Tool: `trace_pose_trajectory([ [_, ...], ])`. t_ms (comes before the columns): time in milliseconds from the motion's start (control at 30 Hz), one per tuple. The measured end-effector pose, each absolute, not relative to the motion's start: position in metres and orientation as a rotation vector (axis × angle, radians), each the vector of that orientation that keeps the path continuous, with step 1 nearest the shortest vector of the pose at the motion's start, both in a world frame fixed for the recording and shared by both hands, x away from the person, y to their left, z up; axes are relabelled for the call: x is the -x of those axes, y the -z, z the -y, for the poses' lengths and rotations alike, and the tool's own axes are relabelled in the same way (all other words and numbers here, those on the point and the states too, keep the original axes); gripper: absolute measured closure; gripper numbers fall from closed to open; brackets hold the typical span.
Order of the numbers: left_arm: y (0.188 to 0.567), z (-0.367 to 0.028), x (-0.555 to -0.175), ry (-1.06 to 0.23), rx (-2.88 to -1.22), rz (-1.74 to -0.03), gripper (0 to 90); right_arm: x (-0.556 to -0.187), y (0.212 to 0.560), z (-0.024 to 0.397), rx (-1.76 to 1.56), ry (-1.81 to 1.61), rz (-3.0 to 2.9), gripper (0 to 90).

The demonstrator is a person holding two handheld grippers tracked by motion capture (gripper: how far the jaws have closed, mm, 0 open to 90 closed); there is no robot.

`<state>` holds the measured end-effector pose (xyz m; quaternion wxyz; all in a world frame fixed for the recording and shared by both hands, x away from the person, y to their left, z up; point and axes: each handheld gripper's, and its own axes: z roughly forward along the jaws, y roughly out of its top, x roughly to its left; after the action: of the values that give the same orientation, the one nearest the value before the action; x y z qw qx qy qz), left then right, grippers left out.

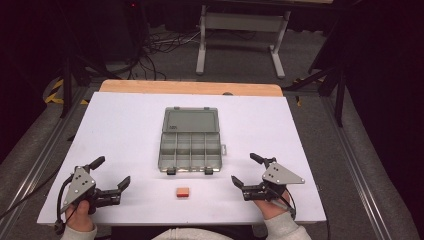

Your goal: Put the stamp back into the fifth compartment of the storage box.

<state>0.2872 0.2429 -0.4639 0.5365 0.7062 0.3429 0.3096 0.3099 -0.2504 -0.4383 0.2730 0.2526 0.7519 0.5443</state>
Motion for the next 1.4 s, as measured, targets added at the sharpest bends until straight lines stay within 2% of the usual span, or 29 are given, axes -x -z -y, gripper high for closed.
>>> trace_pose_trajectory([
  [567,0.464,-0.242,-0.288,-0.743,-1.693,-0.805,0.6,-0.306,0.43,0.243,-0.658,-1.47,-2.072,5.2],
  [933,0.464,-0.242,-0.286,-0.743,-1.696,-0.807,0.6,-0.307,0.421,0.234,-0.611,-1.485,-2.143,10.6],
  [1400,0.465,-0.239,-0.288,-0.732,-1.709,-0.792,0.6,-0.317,0.411,0.195,-0.487,-1.497,-2.276,16.6],
])
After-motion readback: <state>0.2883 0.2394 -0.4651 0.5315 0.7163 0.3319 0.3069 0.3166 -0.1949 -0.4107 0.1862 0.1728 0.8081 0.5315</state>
